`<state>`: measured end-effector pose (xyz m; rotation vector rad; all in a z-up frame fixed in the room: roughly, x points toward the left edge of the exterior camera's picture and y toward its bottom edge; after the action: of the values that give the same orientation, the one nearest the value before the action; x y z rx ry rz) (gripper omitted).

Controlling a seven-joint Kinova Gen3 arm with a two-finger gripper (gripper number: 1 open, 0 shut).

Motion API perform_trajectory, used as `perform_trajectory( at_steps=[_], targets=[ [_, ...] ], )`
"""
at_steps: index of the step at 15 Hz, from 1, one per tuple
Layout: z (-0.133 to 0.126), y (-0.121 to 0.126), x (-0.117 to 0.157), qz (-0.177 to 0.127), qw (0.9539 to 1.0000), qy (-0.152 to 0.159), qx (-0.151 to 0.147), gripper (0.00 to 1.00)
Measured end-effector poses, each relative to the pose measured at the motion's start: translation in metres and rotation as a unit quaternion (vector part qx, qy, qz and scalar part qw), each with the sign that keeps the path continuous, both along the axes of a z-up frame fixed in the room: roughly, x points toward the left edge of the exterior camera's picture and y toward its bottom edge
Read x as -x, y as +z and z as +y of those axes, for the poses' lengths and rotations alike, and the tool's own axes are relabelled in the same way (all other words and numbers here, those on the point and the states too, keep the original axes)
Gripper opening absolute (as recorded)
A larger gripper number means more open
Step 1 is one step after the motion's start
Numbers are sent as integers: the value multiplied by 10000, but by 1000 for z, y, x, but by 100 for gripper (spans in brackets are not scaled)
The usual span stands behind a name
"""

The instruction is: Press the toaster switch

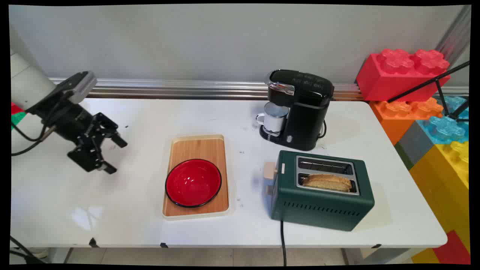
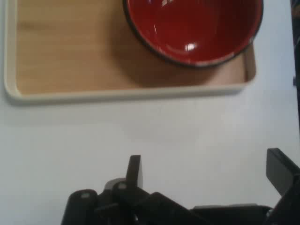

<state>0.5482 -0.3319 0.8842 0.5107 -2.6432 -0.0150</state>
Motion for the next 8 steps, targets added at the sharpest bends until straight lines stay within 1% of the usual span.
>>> perform_trajectory(
  at_steps=[5,8],
  targets=[
    [-20,13,40,466,9982,-185,328,100],
    [-35,24,73,890,9942,-269,535,100]
  ],
)
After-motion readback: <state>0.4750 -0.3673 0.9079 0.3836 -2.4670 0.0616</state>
